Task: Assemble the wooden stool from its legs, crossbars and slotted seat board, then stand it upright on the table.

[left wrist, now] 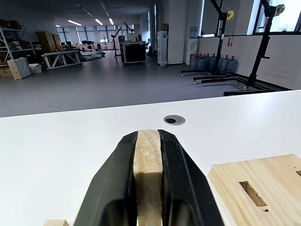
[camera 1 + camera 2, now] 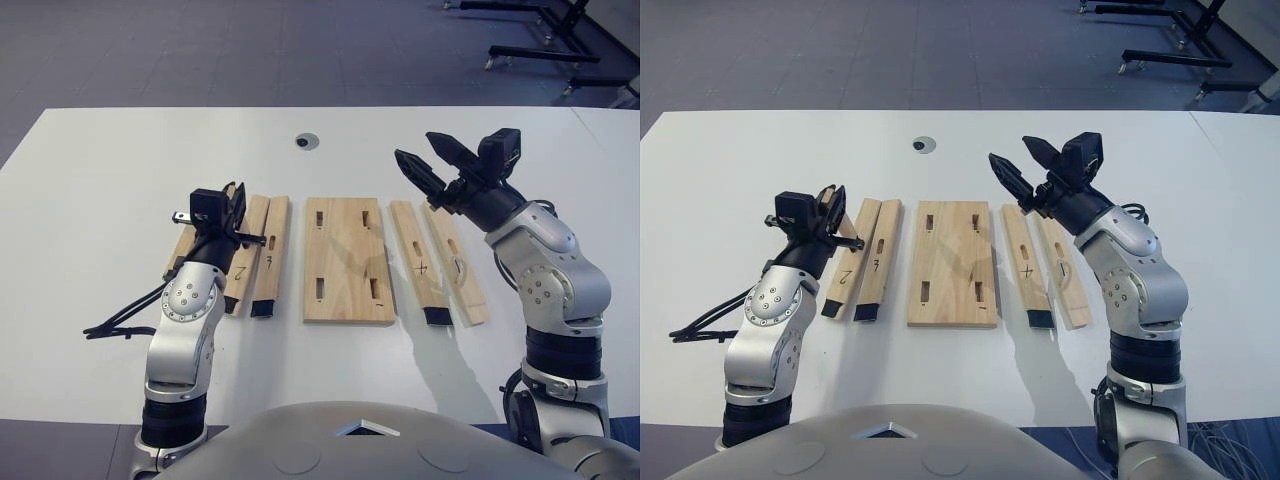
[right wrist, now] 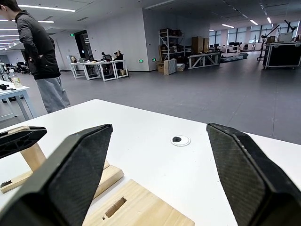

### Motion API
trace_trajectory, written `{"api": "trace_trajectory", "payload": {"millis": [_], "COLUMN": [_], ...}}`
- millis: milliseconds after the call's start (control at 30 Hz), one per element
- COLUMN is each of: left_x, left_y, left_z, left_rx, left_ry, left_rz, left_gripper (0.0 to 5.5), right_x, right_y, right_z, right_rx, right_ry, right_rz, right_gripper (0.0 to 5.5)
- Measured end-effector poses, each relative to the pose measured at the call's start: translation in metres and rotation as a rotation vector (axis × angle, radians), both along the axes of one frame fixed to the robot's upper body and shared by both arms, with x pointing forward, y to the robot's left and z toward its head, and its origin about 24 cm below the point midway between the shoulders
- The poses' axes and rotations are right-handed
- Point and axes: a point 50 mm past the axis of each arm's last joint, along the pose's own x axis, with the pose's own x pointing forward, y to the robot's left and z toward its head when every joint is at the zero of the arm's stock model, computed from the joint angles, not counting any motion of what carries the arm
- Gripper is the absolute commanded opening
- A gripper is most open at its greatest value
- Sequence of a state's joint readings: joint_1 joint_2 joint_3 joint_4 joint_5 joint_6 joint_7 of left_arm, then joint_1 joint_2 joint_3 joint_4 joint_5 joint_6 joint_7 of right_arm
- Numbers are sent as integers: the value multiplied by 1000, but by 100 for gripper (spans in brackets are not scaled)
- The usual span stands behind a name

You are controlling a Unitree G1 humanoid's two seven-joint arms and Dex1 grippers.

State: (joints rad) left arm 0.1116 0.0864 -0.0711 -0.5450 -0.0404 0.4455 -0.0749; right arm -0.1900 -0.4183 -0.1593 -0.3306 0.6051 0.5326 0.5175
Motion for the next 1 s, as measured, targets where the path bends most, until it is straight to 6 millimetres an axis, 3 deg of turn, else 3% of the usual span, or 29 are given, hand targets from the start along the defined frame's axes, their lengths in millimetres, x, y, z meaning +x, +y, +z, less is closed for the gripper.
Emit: {"api": "trace_trajectory", "payload": {"millis": [300,467,1000], "left_x": [0,-2,-5], "left_y": [0,-4,1], "left_z": [0,10,1], "left_rx": [3,-28,-16], "left_ry": [-3,-55,-17], "left_rz": [-4,-37,-26], "left_gripper": [38,38,38], "right_x": [0,0,1], "right_y": [0,0,-1], "right_z": [1,1,3], "right_rx": [-3,-3,-11], "right_ry": [-11,-11,-18], "right_rz": [-3,-2,-1], "right_gripper": [368,368,368]}}
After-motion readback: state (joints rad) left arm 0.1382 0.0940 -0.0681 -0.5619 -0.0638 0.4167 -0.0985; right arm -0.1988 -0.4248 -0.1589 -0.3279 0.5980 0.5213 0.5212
